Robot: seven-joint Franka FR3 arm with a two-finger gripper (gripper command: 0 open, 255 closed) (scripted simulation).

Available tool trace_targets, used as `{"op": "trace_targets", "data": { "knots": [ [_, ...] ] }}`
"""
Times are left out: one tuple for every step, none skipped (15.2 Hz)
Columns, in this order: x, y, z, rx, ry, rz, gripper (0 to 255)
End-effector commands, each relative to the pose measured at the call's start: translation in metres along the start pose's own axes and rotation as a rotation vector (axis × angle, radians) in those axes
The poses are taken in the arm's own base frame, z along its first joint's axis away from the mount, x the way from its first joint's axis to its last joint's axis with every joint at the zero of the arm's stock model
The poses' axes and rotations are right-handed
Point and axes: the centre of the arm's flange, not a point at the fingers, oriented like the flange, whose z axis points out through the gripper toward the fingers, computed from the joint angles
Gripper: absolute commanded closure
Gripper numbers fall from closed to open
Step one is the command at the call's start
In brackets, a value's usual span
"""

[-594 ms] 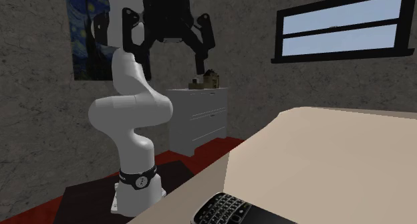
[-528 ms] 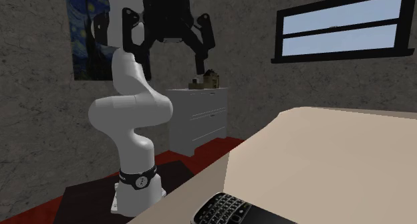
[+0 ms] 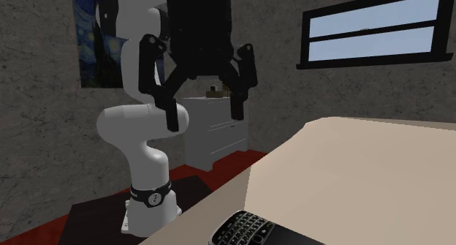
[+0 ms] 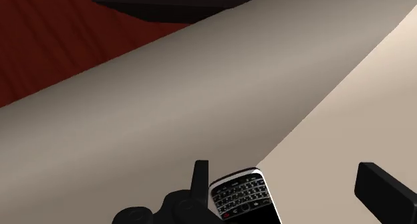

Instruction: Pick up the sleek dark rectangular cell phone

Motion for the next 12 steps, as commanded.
{"op": "trace_targets", "data": {
  "knots": [
    [0.023, 0.004, 0.017, -0.012, -0.004, -0.040, 0],
    [0.034, 0.004, 0.025, -0.017, -0.007, -0.060, 0],
    [0.045, 0.004, 0.033, -0.023, -0.009, -0.079, 0],
    [0.055, 0.004, 0.041, -0.028, -0.012, -0.098, 0],
    [0.066, 0.004, 0.049, -0.034, -0.014, -0.117, 0],
    [0.076, 0.004, 0.058, -0.039, -0.017, -0.136, 0],
    [0.080, 0.003, 0.060, -0.041, -0.018, -0.142, 0],
    [0.079, 0.004, 0.065, -0.041, -0.018, -0.142, 0],
    [0.079, 0.004, 0.071, -0.041, -0.018, -0.142, 0],
    [0.079, 0.004, 0.076, -0.041, -0.018, -0.142, 0],
    [0.079, 0.005, 0.081, -0.041, -0.018, -0.142, 0],
    [0.079, 0.005, 0.087, -0.041, -0.018, -0.142, 0]
  ]
}}
